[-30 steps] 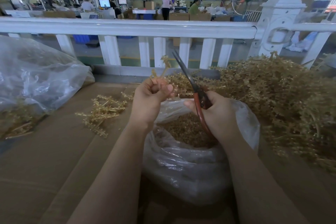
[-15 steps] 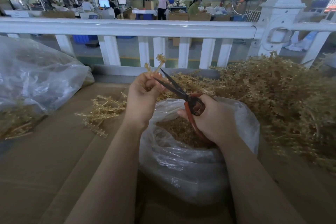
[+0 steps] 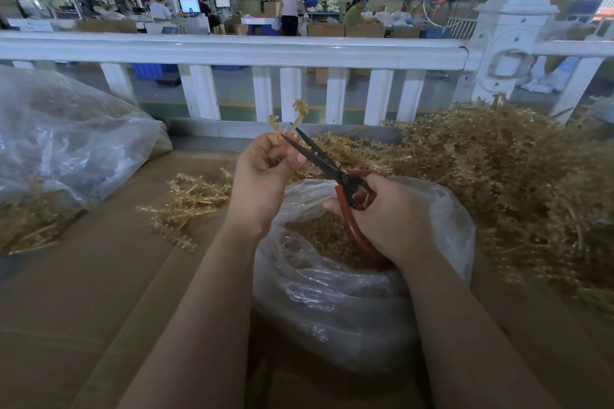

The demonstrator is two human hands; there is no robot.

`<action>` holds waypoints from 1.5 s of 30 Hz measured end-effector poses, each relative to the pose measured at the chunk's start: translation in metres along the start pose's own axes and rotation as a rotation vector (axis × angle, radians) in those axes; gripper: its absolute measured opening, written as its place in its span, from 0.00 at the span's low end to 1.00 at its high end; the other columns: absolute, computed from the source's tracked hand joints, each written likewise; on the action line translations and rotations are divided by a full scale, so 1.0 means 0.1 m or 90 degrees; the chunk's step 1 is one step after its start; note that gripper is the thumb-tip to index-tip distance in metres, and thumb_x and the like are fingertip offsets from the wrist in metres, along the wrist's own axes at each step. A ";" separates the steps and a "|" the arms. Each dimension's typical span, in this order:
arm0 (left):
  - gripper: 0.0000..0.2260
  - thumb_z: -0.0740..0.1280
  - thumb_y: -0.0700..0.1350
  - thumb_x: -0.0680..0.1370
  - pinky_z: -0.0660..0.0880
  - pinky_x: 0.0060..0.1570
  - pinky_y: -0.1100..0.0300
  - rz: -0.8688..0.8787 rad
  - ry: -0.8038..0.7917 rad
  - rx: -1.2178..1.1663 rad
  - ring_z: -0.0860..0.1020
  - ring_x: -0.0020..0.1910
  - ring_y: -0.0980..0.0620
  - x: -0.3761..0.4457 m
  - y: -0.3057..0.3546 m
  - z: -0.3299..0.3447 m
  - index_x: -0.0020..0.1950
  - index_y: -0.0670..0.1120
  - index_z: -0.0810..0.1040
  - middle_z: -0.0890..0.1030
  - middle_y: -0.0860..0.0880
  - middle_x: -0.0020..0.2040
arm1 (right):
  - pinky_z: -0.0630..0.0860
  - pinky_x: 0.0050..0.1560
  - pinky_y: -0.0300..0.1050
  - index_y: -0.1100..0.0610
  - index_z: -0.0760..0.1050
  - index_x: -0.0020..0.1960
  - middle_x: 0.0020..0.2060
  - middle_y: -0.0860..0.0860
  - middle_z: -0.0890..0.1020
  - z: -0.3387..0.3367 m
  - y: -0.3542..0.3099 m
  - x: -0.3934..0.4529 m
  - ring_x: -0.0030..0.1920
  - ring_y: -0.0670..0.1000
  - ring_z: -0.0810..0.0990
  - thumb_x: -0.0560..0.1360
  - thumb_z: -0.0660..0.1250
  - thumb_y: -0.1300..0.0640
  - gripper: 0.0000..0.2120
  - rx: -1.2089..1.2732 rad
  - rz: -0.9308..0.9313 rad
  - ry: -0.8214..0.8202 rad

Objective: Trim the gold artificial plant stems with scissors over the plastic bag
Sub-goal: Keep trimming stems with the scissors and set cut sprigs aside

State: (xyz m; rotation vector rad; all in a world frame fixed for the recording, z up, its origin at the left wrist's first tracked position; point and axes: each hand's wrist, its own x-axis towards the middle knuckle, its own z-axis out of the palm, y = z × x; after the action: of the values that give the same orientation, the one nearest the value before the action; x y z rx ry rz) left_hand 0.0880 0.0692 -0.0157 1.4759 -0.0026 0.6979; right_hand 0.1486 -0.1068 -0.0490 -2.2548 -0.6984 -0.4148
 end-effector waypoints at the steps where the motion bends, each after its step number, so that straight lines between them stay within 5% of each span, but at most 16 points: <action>1: 0.06 0.68 0.31 0.77 0.79 0.56 0.56 0.000 0.001 -0.001 0.81 0.46 0.48 0.00 0.00 0.00 0.53 0.35 0.76 0.82 0.43 0.42 | 0.69 0.36 0.32 0.41 0.78 0.52 0.35 0.38 0.79 0.00 0.00 0.00 0.39 0.37 0.77 0.66 0.66 0.24 0.25 0.001 0.001 0.001; 5: 0.06 0.68 0.31 0.77 0.78 0.49 0.62 -0.003 0.006 0.001 0.80 0.42 0.51 0.01 0.00 -0.02 0.52 0.34 0.76 0.79 0.38 0.43 | 0.64 0.30 0.29 0.36 0.70 0.44 0.30 0.36 0.74 0.00 -0.05 0.00 0.34 0.35 0.74 0.67 0.66 0.25 0.17 -0.016 -0.007 0.004; 9: 0.06 0.68 0.32 0.77 0.77 0.46 0.65 -0.016 0.003 0.007 0.81 0.39 0.54 0.02 0.00 -0.05 0.45 0.42 0.77 0.81 0.45 0.39 | 0.68 0.30 0.30 0.36 0.65 0.36 0.26 0.38 0.72 -0.01 -0.06 -0.02 0.31 0.35 0.74 0.66 0.67 0.25 0.18 -0.020 -0.013 0.017; 17: 0.08 0.68 0.33 0.77 0.77 0.43 0.65 -0.053 -0.030 -0.004 0.81 0.41 0.52 0.03 -0.02 -0.09 0.46 0.44 0.82 0.84 0.45 0.40 | 0.66 0.37 0.28 0.41 0.77 0.55 0.37 0.35 0.77 -0.03 -0.03 0.00 0.38 0.34 0.73 0.64 0.62 0.21 0.30 -0.016 -0.011 -0.015; 35: 0.06 0.68 0.34 0.77 0.75 0.42 0.64 -0.081 -0.049 -0.034 0.80 0.37 0.54 0.02 0.00 -0.09 0.42 0.42 0.80 0.83 0.47 0.37 | 0.68 0.34 0.32 0.40 0.73 0.44 0.32 0.39 0.78 -0.01 -0.06 -0.02 0.36 0.37 0.76 0.62 0.58 0.20 0.26 -0.007 -0.009 -0.013; 41: 0.05 0.69 0.34 0.77 0.73 0.43 0.60 -0.103 -0.057 0.041 0.80 0.37 0.53 0.02 -0.03 -0.07 0.51 0.33 0.80 0.84 0.45 0.39 | 0.65 0.36 0.28 0.39 0.74 0.50 0.35 0.36 0.78 -0.03 -0.05 -0.02 0.38 0.33 0.74 0.65 0.63 0.23 0.24 -0.017 -0.019 -0.011; 45: 0.07 0.69 0.34 0.77 0.73 0.42 0.61 -0.105 -0.051 0.045 0.80 0.36 0.54 0.02 -0.02 -0.07 0.51 0.31 0.79 0.84 0.47 0.38 | 0.65 0.33 0.30 0.38 0.69 0.41 0.31 0.37 0.76 -0.04 -0.07 -0.03 0.35 0.35 0.74 0.63 0.58 0.20 0.23 -0.018 -0.021 0.000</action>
State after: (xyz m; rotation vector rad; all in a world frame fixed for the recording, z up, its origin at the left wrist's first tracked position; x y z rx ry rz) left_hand 0.0875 0.0765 -0.0179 1.5516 0.0830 0.5099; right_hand 0.1417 -0.1062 -0.0440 -2.2728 -0.7349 -0.4429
